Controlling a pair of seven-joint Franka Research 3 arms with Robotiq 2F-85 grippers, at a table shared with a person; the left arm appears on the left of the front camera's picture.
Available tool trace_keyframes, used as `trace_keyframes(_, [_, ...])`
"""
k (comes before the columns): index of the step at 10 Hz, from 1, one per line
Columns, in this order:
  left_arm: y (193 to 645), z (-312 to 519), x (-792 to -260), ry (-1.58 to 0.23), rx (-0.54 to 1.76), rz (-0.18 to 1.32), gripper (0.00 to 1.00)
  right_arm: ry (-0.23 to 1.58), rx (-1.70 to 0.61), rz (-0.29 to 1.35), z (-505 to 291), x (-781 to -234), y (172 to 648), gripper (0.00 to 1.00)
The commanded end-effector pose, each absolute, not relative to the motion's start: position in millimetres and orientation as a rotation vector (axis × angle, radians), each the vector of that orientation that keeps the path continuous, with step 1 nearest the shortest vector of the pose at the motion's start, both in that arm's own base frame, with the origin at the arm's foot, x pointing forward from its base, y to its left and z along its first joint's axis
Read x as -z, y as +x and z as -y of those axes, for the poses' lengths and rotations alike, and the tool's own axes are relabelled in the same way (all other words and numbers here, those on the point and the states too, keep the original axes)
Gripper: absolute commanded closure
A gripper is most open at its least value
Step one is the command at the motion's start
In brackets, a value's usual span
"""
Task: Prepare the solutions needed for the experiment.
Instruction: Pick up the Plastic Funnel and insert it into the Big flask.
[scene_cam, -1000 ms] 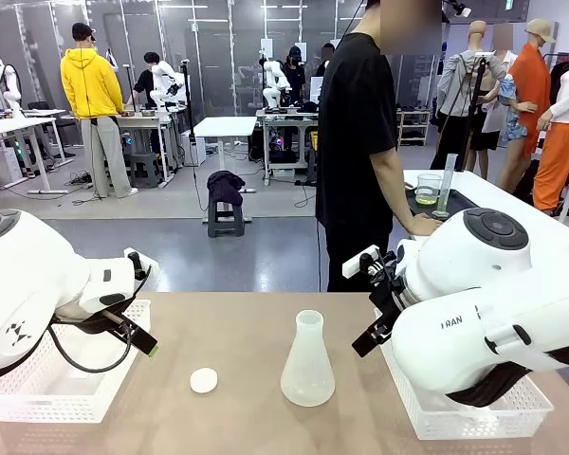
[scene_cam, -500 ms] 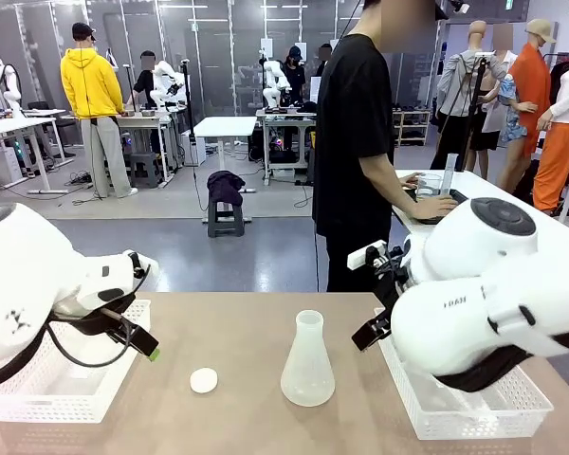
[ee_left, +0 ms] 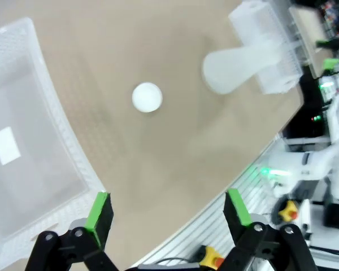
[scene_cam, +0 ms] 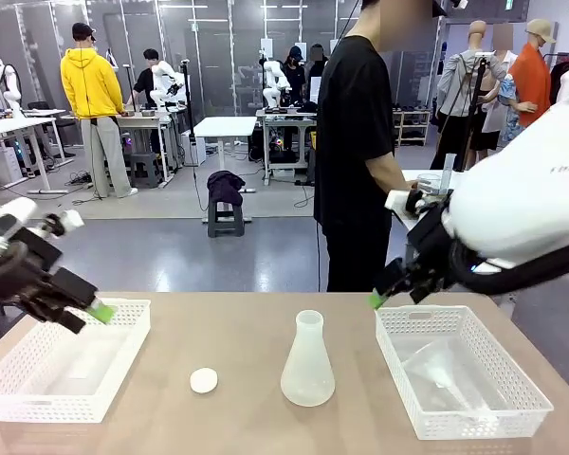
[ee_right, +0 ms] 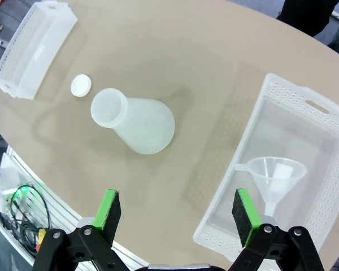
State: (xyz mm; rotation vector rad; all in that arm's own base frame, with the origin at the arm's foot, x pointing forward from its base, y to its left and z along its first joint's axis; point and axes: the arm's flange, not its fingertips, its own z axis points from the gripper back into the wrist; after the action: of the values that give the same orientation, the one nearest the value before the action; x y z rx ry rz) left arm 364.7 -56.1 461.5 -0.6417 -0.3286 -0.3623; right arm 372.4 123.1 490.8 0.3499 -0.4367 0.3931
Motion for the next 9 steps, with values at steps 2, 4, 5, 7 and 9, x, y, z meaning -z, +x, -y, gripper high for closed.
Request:
trace_keyframes(2, [357.3,16.2,-469.2,-0.897,0.315,0.446,0.00,0.188,-0.630,0.638,-104.7,-516.6,392.8,0.00])
trace_keyframes(4, [356.5,8.3,-465.4,-1.028,0.325,0.484,0.00,0.126,-0.827,0.748,-99.9,-525.8,411.5,0.00])
trace_keyframes(5, [354.1,10.1,-462.4,-1.042,0.332,0.464,0.00,0.103,-0.971,0.798,-98.2,-527.3,415.8,0.00])
trace_keyframes(7, [354.9,14.7,-460.8,-1.055,0.340,0.450,0.00,0.029,-1.047,0.754,-97.9,-526.7,418.5,0.00])
trace_keyframes(9, [356.1,22.9,-459.8,-1.072,0.340,0.458,0.00,0.026,-1.011,0.748,-104.7,-533.3,410.2,0.00])
